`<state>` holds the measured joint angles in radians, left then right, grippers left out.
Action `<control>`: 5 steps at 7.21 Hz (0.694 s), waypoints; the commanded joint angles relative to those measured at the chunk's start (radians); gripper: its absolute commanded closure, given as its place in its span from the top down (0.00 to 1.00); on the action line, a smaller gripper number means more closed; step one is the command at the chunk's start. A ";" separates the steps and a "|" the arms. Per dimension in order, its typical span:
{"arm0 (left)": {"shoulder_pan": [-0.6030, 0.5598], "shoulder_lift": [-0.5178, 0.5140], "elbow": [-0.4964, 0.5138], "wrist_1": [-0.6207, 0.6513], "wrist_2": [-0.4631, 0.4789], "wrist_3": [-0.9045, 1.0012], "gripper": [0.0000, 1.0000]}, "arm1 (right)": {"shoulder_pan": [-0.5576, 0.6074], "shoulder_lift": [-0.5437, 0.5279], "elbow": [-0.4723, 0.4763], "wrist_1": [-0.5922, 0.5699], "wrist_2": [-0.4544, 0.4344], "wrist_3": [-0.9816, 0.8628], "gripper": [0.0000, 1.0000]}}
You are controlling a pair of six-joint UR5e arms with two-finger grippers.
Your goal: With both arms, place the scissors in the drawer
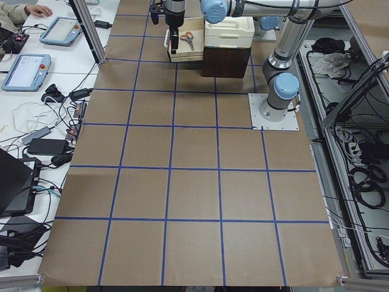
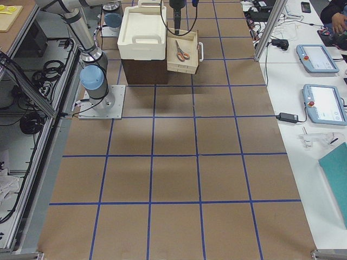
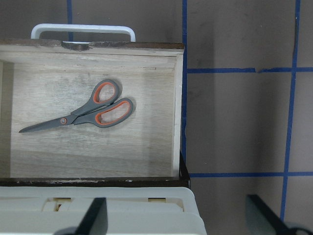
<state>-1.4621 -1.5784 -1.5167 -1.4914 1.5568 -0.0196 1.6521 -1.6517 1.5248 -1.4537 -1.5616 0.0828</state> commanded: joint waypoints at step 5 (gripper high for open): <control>-0.044 0.000 0.000 0.003 0.003 -0.049 1.00 | 0.000 0.001 0.000 -0.001 0.000 0.000 1.00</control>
<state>-1.5050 -1.5779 -1.5171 -1.4880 1.5605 -0.0659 1.6521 -1.6519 1.5248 -1.4542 -1.5616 0.0828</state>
